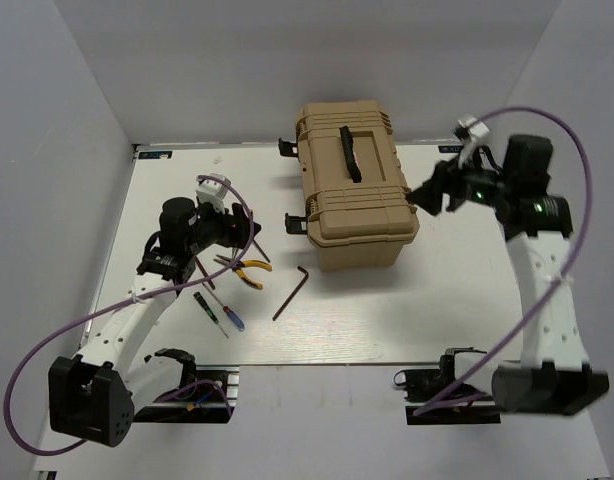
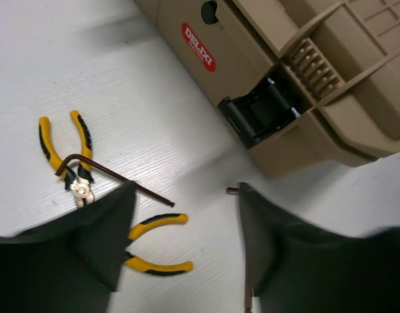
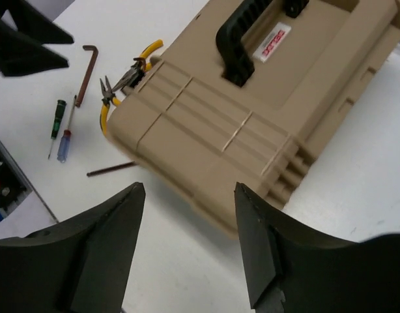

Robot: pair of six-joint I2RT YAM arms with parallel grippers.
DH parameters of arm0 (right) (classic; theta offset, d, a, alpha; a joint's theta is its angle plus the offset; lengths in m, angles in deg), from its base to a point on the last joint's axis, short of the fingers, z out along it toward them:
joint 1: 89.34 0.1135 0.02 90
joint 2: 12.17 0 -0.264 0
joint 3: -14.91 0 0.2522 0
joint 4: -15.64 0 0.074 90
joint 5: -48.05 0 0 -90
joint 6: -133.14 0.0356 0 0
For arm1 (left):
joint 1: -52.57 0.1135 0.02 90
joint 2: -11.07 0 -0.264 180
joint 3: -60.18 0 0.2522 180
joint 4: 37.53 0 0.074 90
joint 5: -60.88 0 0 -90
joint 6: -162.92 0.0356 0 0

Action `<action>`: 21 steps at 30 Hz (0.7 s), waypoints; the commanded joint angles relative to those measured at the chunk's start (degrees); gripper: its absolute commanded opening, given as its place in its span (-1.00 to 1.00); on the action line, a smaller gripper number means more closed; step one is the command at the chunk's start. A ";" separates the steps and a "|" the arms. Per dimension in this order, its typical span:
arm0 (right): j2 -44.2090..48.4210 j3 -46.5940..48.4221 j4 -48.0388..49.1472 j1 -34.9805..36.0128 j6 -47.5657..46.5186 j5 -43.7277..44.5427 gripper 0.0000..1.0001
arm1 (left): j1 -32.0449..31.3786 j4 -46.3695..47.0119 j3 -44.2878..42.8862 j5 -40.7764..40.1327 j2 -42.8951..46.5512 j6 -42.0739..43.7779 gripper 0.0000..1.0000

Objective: Sort the tools into containers

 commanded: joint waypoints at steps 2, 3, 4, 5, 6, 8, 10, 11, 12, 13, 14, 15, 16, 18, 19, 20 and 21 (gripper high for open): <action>-13.35 10.73 4.78 9.41 8.06 11.01 0.29 | 0.40 -0.08 -1.84 1.27 0.42 -0.97 0.70; -14.93 11.97 5.30 10.49 8.95 13.13 0.37 | 0.40 -0.08 -1.84 1.27 -0.10 -0.97 0.74; -18.60 13.38 5.83 12.41 9.74 15.41 0.37 | 0.40 -0.08 -1.84 1.27 -0.11 -0.97 0.77; -22.03 17.57 6.01 13.83 11.31 20.05 0.37 | 0.40 -0.60 -1.84 0.57 -0.11 -0.97 0.77; -25.46 19.09 6.71 14.54 11.85 22.18 0.37 | 0.40 -0.61 -1.84 0.56 -0.11 -0.45 0.77; -33.52 28.52 4.96 16.47 13.68 28.06 0.46 | 0.40 -1.13 -2.36 -0.05 -0.64 -0.44 0.77; -37.34 35.67 1.71 17.61 14.75 29.93 0.49 | 0.40 -1.13 -2.37 -0.05 -1.16 -0.44 0.77; -41.02 38.85 1.27 17.88 15.80 30.37 0.49 | 0.40 -1.13 -2.37 -0.05 -1.86 -0.44 0.77; -41.92 39.84 1.35 19.10 16.16 32.12 0.49 | 0.40 -1.13 -2.37 -0.05 -1.87 -0.44 0.77; -42.63 41.06 2.13 19.55 17.21 33.09 0.49 | 0.40 -1.66 -2.37 0.47 -1.87 -0.44 0.77; -43.77 41.34 2.75 19.99 17.74 33.88 0.49 | 0.40 -1.66 -2.37 0.47 -2.39 -0.44 0.77; -45.17 42.91 2.93 21.38 17.74 35.37 0.49 | 0.40 -1.66 -2.89 1.17 -2.39 -0.44 0.77; -46.84 43.44 3.11 21.75 17.92 35.73 0.49 | 0.40 -1.66 -2.90 1.18 -2.39 -0.44 0.77; -48.51 43.97 3.37 22.89 17.83 37.40 0.47 | 0.40 -1.66 -2.90 1.79 -3.00 -0.44 0.77; -49.48 43.89 3.55 24.11 17.75 37.67 0.47 | 0.40 -1.66 -2.90 1.79 -3.01 -0.44 0.77; -49.93 44.15 3.72 24.38 18.09 37.06 0.47 | 0.40 -1.66 -2.90 1.79 -3.01 -0.44 0.77; -50.71 44.06 3.90 24.65 18.36 36.79 0.47 | 0.40 -1.66 -2.90 1.79 -3.01 -0.44 0.77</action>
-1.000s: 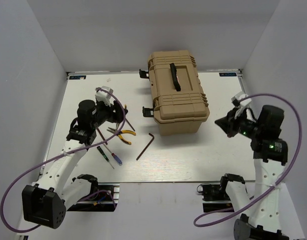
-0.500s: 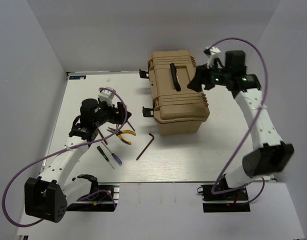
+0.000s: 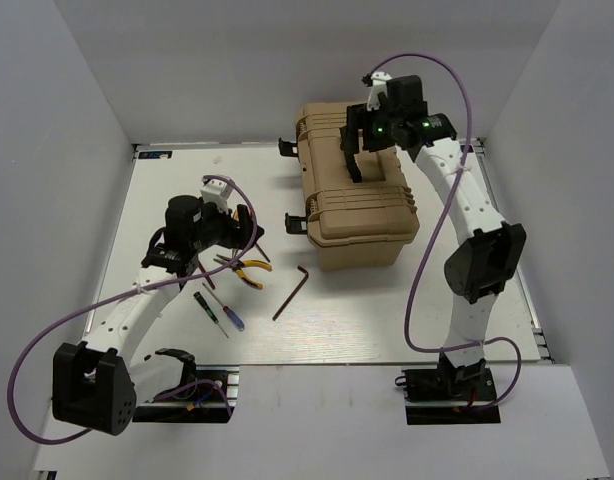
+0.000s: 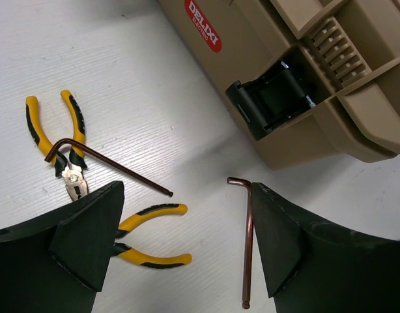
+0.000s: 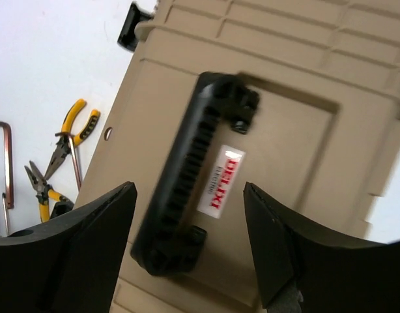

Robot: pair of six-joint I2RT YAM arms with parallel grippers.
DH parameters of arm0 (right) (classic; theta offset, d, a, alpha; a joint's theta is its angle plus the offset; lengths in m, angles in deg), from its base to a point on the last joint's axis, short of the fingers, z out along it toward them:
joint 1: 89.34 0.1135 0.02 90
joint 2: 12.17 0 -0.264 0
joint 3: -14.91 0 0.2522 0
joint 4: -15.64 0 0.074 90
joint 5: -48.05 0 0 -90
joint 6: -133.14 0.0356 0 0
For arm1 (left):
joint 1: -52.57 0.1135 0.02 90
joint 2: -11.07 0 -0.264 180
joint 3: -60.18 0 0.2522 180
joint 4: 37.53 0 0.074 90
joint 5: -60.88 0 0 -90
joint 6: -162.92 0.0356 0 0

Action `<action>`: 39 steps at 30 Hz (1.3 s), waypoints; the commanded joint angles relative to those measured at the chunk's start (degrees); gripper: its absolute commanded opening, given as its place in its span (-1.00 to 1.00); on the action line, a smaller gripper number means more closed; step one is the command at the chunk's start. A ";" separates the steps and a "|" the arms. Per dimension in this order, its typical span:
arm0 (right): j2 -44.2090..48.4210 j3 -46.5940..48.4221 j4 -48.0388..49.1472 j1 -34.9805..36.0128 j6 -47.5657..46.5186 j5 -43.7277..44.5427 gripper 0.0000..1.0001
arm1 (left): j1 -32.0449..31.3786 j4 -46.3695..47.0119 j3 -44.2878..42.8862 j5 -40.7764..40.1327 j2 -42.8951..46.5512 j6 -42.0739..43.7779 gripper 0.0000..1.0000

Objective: Sort the tools into containers

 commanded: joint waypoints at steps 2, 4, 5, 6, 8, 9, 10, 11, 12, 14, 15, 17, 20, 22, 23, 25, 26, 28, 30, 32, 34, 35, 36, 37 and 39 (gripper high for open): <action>-1.83 2.01 2.15 2.58 2.18 1.73 0.44 | 0.38 -0.11 -2.35 1.16 -0.11 0.39 0.77; -2.53 2.62 2.42 3.71 1.93 3.65 0.44 | 0.38 -0.64 -2.88 1.69 -0.63 0.39 0.77; -2.71 2.71 2.33 4.16 1.66 4.27 0.41 | 0.38 -0.64 -2.88 1.69 -0.63 0.39 0.77; -3.23 2.63 2.42 4.77 1.05 5.24 0.38 | 0.38 -1.16 -2.88 1.69 -0.63 0.39 0.77; -3.94 1.92 2.42 5.48 -0.09 9.37 0.35 | 0.38 -1.16 -2.88 1.69 -0.63 -0.14 0.77; -4.20 1.66 2.68 6.00 -0.18 10.42 0.30 | 0.38 -1.16 -2.88 1.69 -0.63 -0.14 0.77; -4.55 1.05 2.77 6.27 -1.40 11.13 0.26 | 0.38 -1.16 -2.88 1.69 -0.63 -0.14 0.77; -4.81 0.87 3.03 6.79 -1.59 14.27 0.12 | 0.38 -1.16 -2.88 1.69 -0.63 -0.14 0.77; -4.64 0.69 3.04 7.32 -2.37 16.65 0.03 | 0.38 -1.16 -2.88 1.69 -0.63 -0.14 0.74; -4.20 0.52 3.04 7.85 -2.73 18.25 -0.15 | 0.38 -1.16 -2.88 1.69 -0.63 -0.14 0.74; -4.20 0.52 3.04 8.03 -3.17 18.69 -0.27 | 0.38 -1.16 -2.88 1.69 -0.63 -0.66 0.74; -3.15 0.69 3.21 8.64 -3.87 19.74 -0.41 | 0.38 -1.16 -2.88 1.69 -0.63 -0.67 0.74; -1.83 0.87 3.30 9.08 -4.23 20.45 -0.76 | 0.38 -1.16 -2.88 1.69 -0.63 -0.67 0.72; -0.95 1.04 3.47 9.26 -4.23 20.10 -1.00 | 0.38 -1.16 -2.88 1.69 -0.63 -0.67 0.72; -0.17 1.65 3.39 9.26 -4.05 19.49 -1.00 | 0.38 -1.16 -2.88 1.69 -0.63 -0.67 0.72; 0.45 2.44 3.21 9.26 -3.27 18.70 -1.00 | 0.38 -1.16 -2.88 1.69 -0.63 -0.67 0.72; 0.72 2.71 3.04 9.17 -2.04 18.17 -1.00 | 0.38 -1.16 -2.88 1.69 -0.63 -0.67 0.72; 1.86 4.64 2.95 9.09 -0.02 15.80 -1.00 | 0.38 -1.16 -2.88 2.21 -0.63 -1.20 0.69; 3.18 6.04 2.42 9.00 3.04 14.14 -1.00 | 0.38 -1.16 -2.88 2.21 -1.16 -1.20 0.69; 4.15 6.75 1.99 8.65 4.20 13.77 -1.00 | 0.38 -0.64 -2.88 2.21 -1.16 -1.20 0.69; 5.46 7.81 1.81 8.56 5.96 13.60 -1.00 | 0.38 -0.64 -2.88 2.74 -1.16 -1.20 0.69; 5.81 8.42 1.89 8.47 6.14 13.68 -1.00 | 0.38 -0.03 -2.88 2.74 -1.16 -1.20 0.69; 6.17 8.77 1.46 8.47 6.32 13.86 -1.00 | 0.38 -0.02 -2.88 2.74 -1.16 -1.72 0.69; 6.87 9.21 1.63 8.12 6.49 14.38 -1.00 | 0.38 0.50 -2.88 4.05 -1.77 -1.72 0.69; 7.40 10.09 1.98 7.51 6.49 14.65 -1.00 | 0.38 2.26 -2.88 5.80 -2.30 -3.47 0.63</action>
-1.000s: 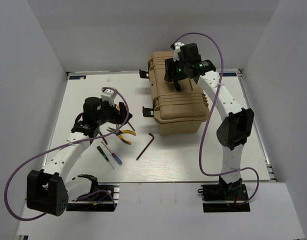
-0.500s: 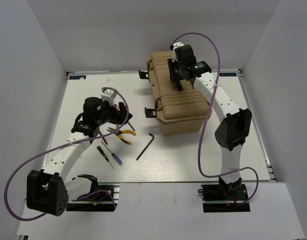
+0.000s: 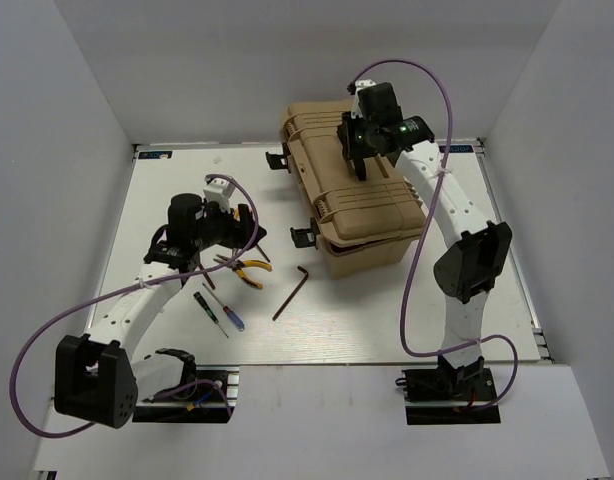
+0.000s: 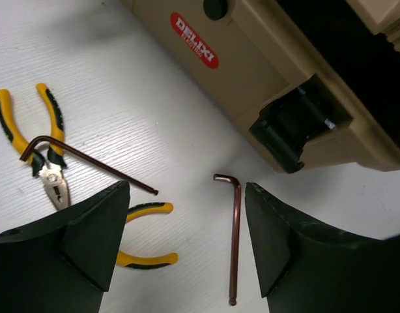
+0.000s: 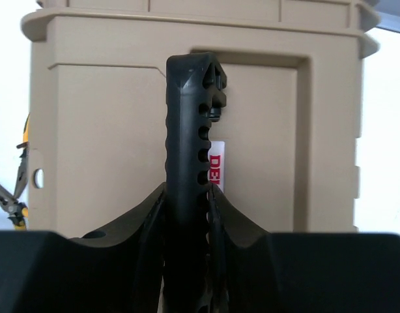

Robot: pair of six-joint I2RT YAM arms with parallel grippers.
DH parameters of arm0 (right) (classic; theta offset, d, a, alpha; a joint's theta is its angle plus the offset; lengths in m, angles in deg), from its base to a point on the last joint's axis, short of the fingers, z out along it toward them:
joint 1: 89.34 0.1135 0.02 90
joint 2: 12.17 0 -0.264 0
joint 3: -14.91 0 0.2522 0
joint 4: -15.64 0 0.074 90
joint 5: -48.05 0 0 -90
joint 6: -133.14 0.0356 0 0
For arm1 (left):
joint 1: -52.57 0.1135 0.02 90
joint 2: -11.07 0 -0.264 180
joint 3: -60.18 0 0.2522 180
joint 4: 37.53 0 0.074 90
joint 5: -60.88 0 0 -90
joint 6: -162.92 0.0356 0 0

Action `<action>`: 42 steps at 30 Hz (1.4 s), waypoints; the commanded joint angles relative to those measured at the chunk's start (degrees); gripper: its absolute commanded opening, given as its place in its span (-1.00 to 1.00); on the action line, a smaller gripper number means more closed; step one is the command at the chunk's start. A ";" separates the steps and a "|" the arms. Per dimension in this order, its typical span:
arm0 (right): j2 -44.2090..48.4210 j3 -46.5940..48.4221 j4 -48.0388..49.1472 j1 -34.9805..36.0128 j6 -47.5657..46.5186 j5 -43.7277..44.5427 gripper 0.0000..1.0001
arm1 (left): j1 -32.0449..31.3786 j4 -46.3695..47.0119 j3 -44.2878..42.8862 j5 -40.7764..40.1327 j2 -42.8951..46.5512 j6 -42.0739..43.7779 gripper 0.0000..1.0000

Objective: Sort the tools into containers

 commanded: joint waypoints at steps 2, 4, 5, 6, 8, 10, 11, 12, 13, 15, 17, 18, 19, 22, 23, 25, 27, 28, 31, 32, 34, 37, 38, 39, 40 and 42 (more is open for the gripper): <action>10.48 8.07 6.64 -1.07 1.92 -1.92 -1.00 | 0.38 5.23 -2.13 4.92 -0.99 -3.28 0.57; 11.10 8.85 6.81 -2.21 2.36 -2.00 -1.00 | 0.38 6.91 -2.13 5.54 -0.99 -5.40 0.52; 11.45 8.95 6.81 -2.74 2.45 -1.83 -1.00 | -0.23 8.83 -2.13 5.54 -1.69 -6.10 0.52; 11.71 9.21 6.90 -3.52 2.63 -2.26 -1.00 | -0.24 10.16 -2.74 6.50 -2.31 -8.11 0.49; 12.24 10.00 6.99 -4.93 2.98 -2.09 -1.00 | -0.24 12.45 -3.27 6.51 -3.27 -10.23 0.49; 12.50 10.44 6.99 -5.64 3.24 -1.74 -1.00 | -0.76 15.35 -4.16 7.04 -5.55 -13.12 0.47; 13.03 10.70 7.07 -6.42 3.51 -1.48 -1.00 | -0.76 16.05 -5.90 7.04 -6.61 -13.92 0.43; 13.12 10.70 7.16 -7.39 4.03 -1.56 -1.00 | -0.76 16.06 -6.78 7.04 -7.66 -14.62 0.43; 13.38 10.79 7.16 -8.01 4.21 -1.65 -1.00 | -1.46 16.76 -8.62 7.04 -8.89 -16.02 0.41; 13.82 10.53 6.99 -10.29 5.96 -2.43 -1.00 | -2.69 16.76 -10.74 6.34 -12.41 -17.09 0.41; 14.09 9.57 6.99 -12.23 8.67 -4.45 -1.00 | -4.45 14.67 -14.95 4.94 -14.69 -17.09 0.41; 14.52 8.69 7.16 -14.06 9.48 -4.99 -1.00 | -5.15 13.18 -16.62 3.10 -17.05 -17.09 0.41; 14.70 8.16 7.42 -14.86 10.35 -7.95 -1.00 | -6.55 11.07 -19.51 2.56 -18.21 -17.09 0.44; 15.14 5.35 9.27 -18.10 14.48 -12.44 -1.00 | -9.63 5.54 -25.22 -2.52 -22.33 -16.48 0.48; 15.14 4.65 10.14 -18.82 15.36 -13.77 -1.00 | -10.51 4.03 -26.47 -3.94 -23.31 -15.78 0.48; 15.32 2.71 10.85 -21.54 18.00 -17.81 -1.00 | -11.92 0.00 -29.54 -6.49 -25.50 -14.99 0.48; 15.49 1.66 12.86 -23.48 20.89 -21.05 -1.00 | -13.94 -2.65 -31.04 -10.62 -26.65 -13.58 0.48; 15.67 0.26 13.48 -24.70 21.87 -23.51 -1.00 | -14.56 -3.62 -32.09 -11.85 -27.18 -13.05 0.51; 16.19 -3.87 18.74 -27.34 26.35 -30.54 -1.00 | -16.84 -6.78 -34.12 -15.63 -29.46 -11.12 0.51; 16.37 -5.54 20.07 -29.44 28.45 -33.44 -1.00 | -17.37 -7.49 -34.65 -16.33 -30.25 -10.59 0.51; 16.20 -7.22 24.46 -30.42 31.44 -36.09 -1.00 | -18.86 -8.11 -35.71 -17.57 -32.28 -10.06 0.51; 16.55 -10.91 28.50 -32.36 35.13 -41.01 -1.00 | -20.18 -8.11 -38.33 -18.10 -34.21 -8.83 0.51; 16.72 -12.74 29.04 -32.80 35.58 -42.77 -1.00 | -20.88 -8.11 -38.34 -18.10 -34.91 -8.83 0.51; 17.07 -13.46 30.87 -33.23 35.85 -43.48 -1.00 | -21.50 -6.89 -38.35 -18.10 -34.92 -8.83 0.53; 17.25 -14.68 31.33 -33.41 36.55 -44.53 -1.00 | -21.51 -6.88 -38.87 -18.10 -34.92 -8.83 0.53; 17.78 -16.27 32.64 -34.20 37.34 -46.20 -1.00 | -22.03 -6.00 -39.39 -16.96 -34.92 -8.83 0.53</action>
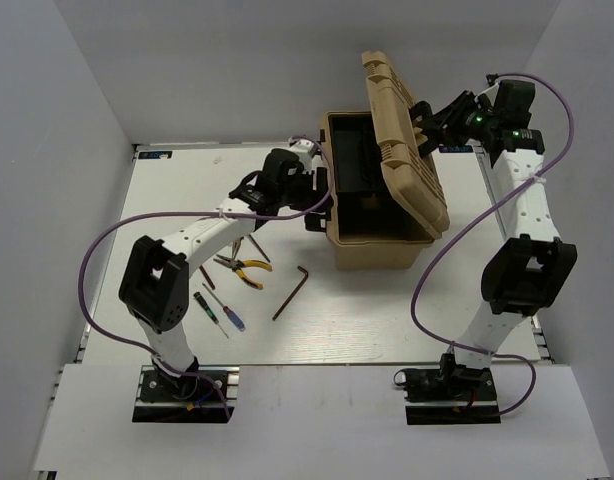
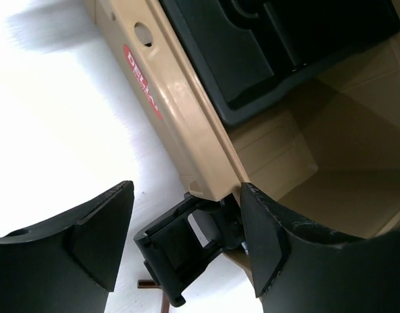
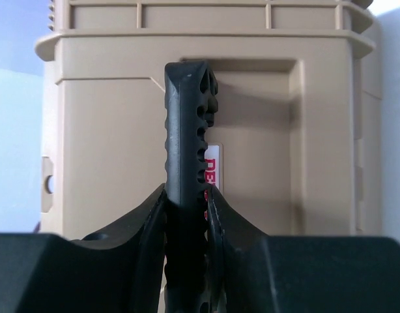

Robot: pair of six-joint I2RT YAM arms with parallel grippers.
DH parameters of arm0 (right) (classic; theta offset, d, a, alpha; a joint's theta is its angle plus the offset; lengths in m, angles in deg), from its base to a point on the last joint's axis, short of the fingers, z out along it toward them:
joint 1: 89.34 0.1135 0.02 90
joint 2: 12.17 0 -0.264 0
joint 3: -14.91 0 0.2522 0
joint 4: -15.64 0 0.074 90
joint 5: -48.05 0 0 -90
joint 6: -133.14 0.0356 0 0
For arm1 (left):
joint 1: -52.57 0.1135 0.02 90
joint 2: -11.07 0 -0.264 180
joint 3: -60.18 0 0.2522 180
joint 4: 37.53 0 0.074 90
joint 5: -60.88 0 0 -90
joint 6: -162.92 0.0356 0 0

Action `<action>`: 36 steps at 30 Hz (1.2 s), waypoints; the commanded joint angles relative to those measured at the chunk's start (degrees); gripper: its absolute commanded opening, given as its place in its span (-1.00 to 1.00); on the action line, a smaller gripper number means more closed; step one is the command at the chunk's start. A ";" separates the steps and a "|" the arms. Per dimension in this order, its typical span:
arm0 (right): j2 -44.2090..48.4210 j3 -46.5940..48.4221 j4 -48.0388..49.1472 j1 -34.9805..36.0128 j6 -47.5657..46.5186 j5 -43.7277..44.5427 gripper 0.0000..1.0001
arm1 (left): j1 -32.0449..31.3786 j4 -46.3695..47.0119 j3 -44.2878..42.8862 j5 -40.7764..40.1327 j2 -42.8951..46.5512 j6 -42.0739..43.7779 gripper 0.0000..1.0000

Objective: Sort the tools into containers

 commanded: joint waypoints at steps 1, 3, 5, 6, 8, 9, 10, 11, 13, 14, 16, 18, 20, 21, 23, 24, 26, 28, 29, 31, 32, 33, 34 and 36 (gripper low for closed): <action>6.87 -0.10 16.73 -1.62 6.52 -7.96 -1.00 | -1.79 0.53 -2.57 -0.21 0.58 1.12 0.53; 6.87 -1.60 17.88 -2.41 7.84 -9.54 -1.00 | -2.32 1.50 -2.57 0.31 0.58 1.12 0.53; 6.96 -2.31 19.38 -2.76 9.77 -10.42 -1.00 | -2.85 2.38 -2.04 0.92 1.89 0.59 0.53; 7.05 -3.26 19.90 -3.20 10.39 -11.38 -1.00 | -2.85 3.34 -1.52 0.93 1.89 0.59 0.53; 7.05 -3.97 22.00 -3.55 12.32 -12.35 -1.00 | -3.47 4.05 -0.99 1.63 3.03 -0.64 0.53; 7.14 -4.76 22.19 -3.73 12.77 -12.88 -1.00 | -3.47 4.84 -0.99 1.63 3.04 -0.64 0.53; 7.14 -4.94 23.50 -3.81 13.21 -13.23 -1.00 | -4.08 5.37 -0.99 1.63 3.04 -0.64 0.53; 7.22 -5.64 24.47 -3.99 13.99 -13.50 -1.00 | -4.08 5.37 -0.99 2.15 2.43 -1.25 0.53; 7.23 -6.08 25.18 -4.25 15.40 -14.20 -1.00 | -4.70 4.50 -2.65 1.38 0.93 -1.26 0.53; 7.23 -6.26 25.62 -4.34 16.02 -14.29 -1.00 | -5.22 2.84 -4.05 0.58 0.06 -1.26 0.53; 7.58 -7.22 28.06 -4.52 17.86 -15.43 -1.00 | -5.84 0.99 -5.38 -2.75 -2.32 -0.65 0.53; 7.84 -7.75 30.19 -4.95 18.92 -15.96 -1.00 | -6.98 -2.52 -7.40 -6.87 -3.90 -0.03 0.50; 8.36 -8.89 32.20 -5.57 20.94 -17.45 -1.00 | -7.50 -6.03 -8.54 -9.61 -5.83 -0.03 0.47; 8.37 -9.51 33.52 -5.75 22.08 -18.15 -1.00 | -7.51 -6.84 -9.16 -12.06 -5.84 0.50 0.43; 8.54 -10.30 36.41 -6.80 24.45 -19.55 -1.00 | -8.13 -7.37 -9.16 -14.09 -6.46 1.11 0.43; 8.46 -11.09 37.74 -6.98 26.64 -19.91 -1.00 | -8.65 -7.89 -9.16 -15.58 -6.46 1.12 0.43; 8.02 -12.23 43.45 -7.94 31.72 -21.83 -1.00 | -8.65 -8.42 -9.16 -16.73 -6.46 1.64 0.38; 7.49 -13.02 50.70 -8.47 34.90 -22.55 -1.00 | -8.65 -8.95 -9.16 -17.53 -7.07 1.64 0.27; 7.23 -14.16 52.32 -8.73 38.75 -23.68 -1.00 | -8.65 -8.95 -9.68 -18.23 -7.59 1.64 0.21; 6.44 -14.61 58.83 -9.96 40.97 -24.66 -1.00 | -8.65 -9.48 -9.69 -18.75 -7.60 1.64 0.16; 5.74 -15.74 60.76 -10.40 44.38 -25.97 -1.00 | -8.65 -9.48 -8.99 -18.76 -7.60 1.64 0.16; 5.56 -16.10 64.26 -11.54 45.72 -26.33 -1.00 | -8.65 -8.79 -8.99 -18.76 -6.99 1.64 0.16; 5.12 -16.63 66.99 -12.07 47.64 -27.12 -1.00 | -8.65 -8.78 -8.29 -18.76 -6.98 1.64 0.09; 3.63 -16.46 69.99 -14.00 49.77 -28.26 -1.00 | -8.65 -8.17 -6.88 -19.29 -6.37 1.12 0.09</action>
